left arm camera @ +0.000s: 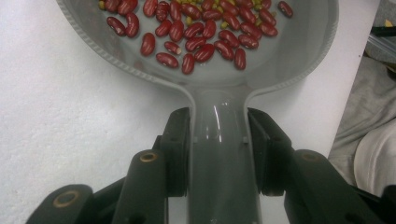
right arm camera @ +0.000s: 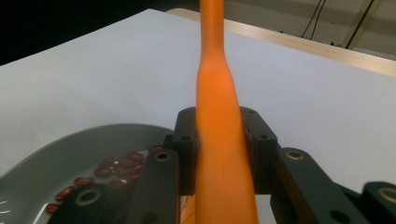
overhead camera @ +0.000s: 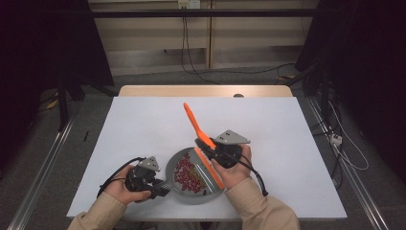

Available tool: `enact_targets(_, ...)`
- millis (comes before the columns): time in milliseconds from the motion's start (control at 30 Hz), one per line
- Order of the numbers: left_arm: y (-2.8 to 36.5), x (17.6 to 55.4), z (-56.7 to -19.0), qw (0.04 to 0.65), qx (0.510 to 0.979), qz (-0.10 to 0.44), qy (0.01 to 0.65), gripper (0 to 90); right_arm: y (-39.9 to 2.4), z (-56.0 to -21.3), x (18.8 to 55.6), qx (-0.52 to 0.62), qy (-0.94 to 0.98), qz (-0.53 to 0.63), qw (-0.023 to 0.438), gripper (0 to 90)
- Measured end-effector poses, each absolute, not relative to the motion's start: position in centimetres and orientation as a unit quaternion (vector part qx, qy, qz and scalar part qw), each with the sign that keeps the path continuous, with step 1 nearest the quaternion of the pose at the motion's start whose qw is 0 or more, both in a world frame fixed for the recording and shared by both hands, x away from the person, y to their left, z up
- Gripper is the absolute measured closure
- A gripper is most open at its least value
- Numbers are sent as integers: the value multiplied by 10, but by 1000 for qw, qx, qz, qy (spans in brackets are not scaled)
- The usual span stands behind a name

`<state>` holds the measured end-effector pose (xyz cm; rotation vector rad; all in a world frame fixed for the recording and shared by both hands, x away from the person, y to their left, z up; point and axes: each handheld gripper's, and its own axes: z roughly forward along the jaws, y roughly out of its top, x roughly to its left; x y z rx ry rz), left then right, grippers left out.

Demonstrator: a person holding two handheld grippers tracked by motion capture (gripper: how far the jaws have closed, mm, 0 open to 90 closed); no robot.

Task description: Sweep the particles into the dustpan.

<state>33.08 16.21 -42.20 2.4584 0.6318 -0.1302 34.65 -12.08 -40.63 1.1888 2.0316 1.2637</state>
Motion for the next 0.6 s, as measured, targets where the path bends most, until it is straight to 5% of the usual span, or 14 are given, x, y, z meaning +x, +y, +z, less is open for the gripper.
enact_targets(600,163,332,-422,294,924,-49,240,627,-129,-437,354,442,753,407,269,710)
